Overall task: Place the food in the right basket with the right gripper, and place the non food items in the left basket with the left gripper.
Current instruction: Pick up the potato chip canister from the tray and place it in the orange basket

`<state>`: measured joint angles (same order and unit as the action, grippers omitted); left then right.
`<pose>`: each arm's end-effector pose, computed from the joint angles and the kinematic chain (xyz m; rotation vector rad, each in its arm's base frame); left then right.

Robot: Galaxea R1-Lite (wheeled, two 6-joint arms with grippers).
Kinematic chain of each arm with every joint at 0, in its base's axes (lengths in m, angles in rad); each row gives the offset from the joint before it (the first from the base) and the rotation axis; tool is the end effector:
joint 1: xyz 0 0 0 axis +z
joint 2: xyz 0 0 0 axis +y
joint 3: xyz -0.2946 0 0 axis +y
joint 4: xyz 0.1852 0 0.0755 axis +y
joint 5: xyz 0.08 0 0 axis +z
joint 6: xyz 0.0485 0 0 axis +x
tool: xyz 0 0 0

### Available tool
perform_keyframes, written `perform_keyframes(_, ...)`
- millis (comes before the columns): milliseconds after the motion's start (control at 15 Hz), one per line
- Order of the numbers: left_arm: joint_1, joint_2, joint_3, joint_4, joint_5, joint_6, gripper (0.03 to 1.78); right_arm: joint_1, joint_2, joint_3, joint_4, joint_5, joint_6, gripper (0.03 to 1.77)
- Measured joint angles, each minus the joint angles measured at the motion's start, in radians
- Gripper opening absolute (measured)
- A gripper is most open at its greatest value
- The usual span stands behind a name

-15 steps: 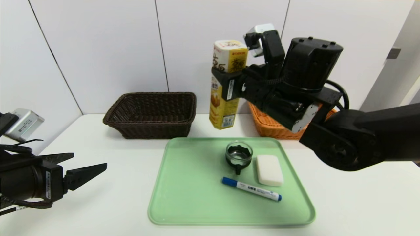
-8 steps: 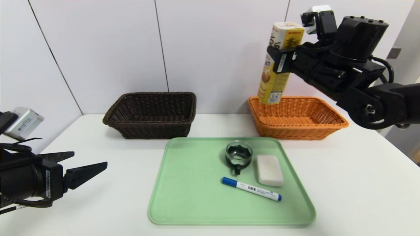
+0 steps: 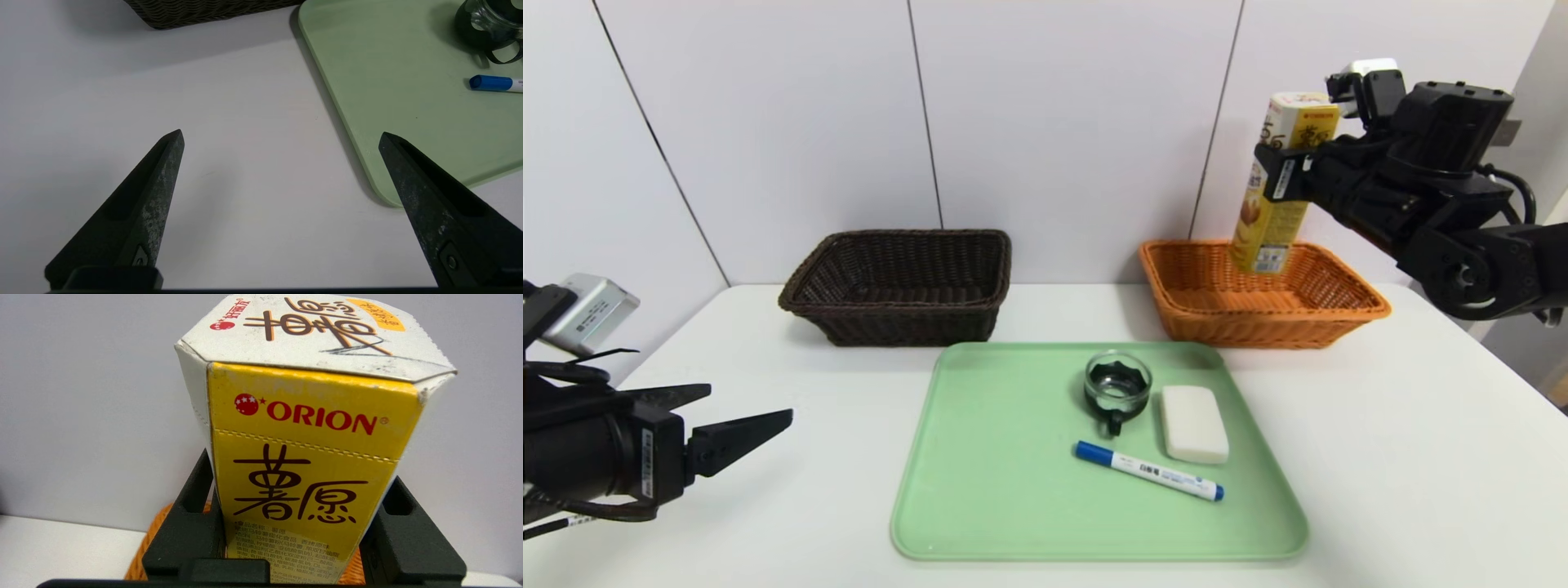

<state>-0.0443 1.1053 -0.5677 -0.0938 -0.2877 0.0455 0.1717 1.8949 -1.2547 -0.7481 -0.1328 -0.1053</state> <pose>0.1790 -0.0217 0.1789 -0.0098 0.4349 -0.3365 0.4098 0.0645 0.2430 -0.0888 -0.1086 0.0332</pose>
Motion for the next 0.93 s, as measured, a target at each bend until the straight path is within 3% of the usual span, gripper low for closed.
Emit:
perform_keyframes(467,0.000,0.000,0.004,-0.002,-0.001,-0.002,1.69,-0.027,0.032,0.091,-0.012,-0.011,-0.001,0.84)
perform_keyframes(733,0.000,-0.002,0.002,-0.002,0.001,-0.001,1.69,-0.027,0.078,0.095,-0.132,-0.014,-0.009,0.84)
perform_keyframes(933,0.000,-0.004,0.003,-0.001,0.002,0.001,1.69,-0.027,0.103,0.096,-0.141,-0.012,-0.007,0.84)
